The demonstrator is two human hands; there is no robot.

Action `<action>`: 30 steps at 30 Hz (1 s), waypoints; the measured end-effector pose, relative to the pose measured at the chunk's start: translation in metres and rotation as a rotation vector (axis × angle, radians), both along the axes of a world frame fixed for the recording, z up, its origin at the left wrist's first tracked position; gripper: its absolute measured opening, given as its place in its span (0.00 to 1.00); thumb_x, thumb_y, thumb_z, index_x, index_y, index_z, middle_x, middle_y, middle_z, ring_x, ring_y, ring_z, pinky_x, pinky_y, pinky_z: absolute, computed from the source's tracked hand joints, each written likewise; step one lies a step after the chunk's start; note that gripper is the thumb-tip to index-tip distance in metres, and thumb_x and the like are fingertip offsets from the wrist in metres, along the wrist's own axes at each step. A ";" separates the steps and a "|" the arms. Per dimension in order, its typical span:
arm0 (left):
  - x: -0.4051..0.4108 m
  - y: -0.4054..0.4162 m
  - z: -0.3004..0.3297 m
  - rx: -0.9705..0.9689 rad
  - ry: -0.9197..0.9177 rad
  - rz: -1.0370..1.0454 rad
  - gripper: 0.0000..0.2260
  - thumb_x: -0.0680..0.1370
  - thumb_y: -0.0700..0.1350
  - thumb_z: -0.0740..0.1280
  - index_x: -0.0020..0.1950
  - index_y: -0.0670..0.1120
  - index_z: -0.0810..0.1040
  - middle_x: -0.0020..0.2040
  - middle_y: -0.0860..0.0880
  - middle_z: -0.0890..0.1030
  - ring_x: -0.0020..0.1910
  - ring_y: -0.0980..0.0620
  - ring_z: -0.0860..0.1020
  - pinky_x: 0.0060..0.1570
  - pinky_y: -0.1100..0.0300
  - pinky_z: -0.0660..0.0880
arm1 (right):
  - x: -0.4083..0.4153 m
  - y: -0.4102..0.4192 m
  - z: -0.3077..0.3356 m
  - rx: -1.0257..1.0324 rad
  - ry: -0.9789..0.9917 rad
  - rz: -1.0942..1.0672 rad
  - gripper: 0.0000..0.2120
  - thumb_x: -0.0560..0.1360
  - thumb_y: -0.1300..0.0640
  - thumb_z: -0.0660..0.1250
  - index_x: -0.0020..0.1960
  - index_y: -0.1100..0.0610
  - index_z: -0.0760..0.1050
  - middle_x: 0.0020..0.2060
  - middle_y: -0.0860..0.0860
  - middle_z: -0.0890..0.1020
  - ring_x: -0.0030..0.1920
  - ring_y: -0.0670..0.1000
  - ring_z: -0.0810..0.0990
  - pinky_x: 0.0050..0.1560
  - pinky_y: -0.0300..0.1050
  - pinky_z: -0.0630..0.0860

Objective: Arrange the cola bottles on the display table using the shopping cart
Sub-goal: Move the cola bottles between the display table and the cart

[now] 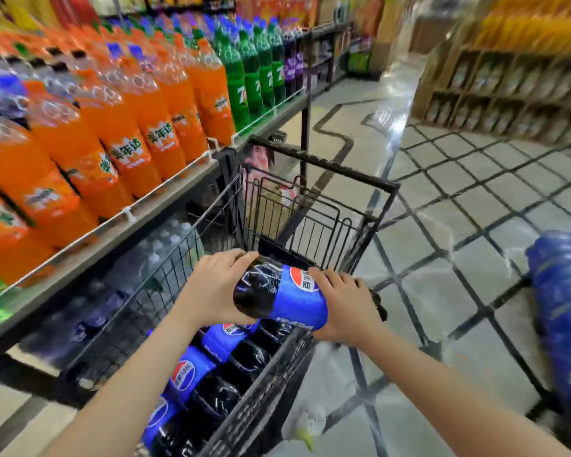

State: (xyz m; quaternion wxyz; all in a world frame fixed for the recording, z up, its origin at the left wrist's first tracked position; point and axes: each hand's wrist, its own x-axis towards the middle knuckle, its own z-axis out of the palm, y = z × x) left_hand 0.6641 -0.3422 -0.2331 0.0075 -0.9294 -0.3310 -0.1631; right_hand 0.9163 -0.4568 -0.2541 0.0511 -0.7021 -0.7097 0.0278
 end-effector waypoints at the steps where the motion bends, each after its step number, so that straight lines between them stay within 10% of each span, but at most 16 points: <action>1: 0.000 -0.015 -0.001 0.002 0.013 -0.017 0.50 0.55 0.69 0.75 0.70 0.46 0.71 0.62 0.45 0.77 0.58 0.44 0.77 0.54 0.48 0.73 | -0.002 -0.019 -0.004 0.004 0.009 -0.014 0.52 0.56 0.35 0.72 0.74 0.48 0.54 0.63 0.50 0.72 0.62 0.56 0.72 0.61 0.57 0.69; 30: -0.141 -0.107 -0.049 -0.181 0.218 -0.528 0.52 0.53 0.72 0.70 0.72 0.48 0.67 0.64 0.50 0.76 0.59 0.46 0.76 0.57 0.48 0.73 | -0.246 -0.225 -0.049 -0.140 0.303 -0.568 0.51 0.56 0.31 0.67 0.73 0.44 0.51 0.66 0.44 0.68 0.64 0.46 0.70 0.63 0.49 0.70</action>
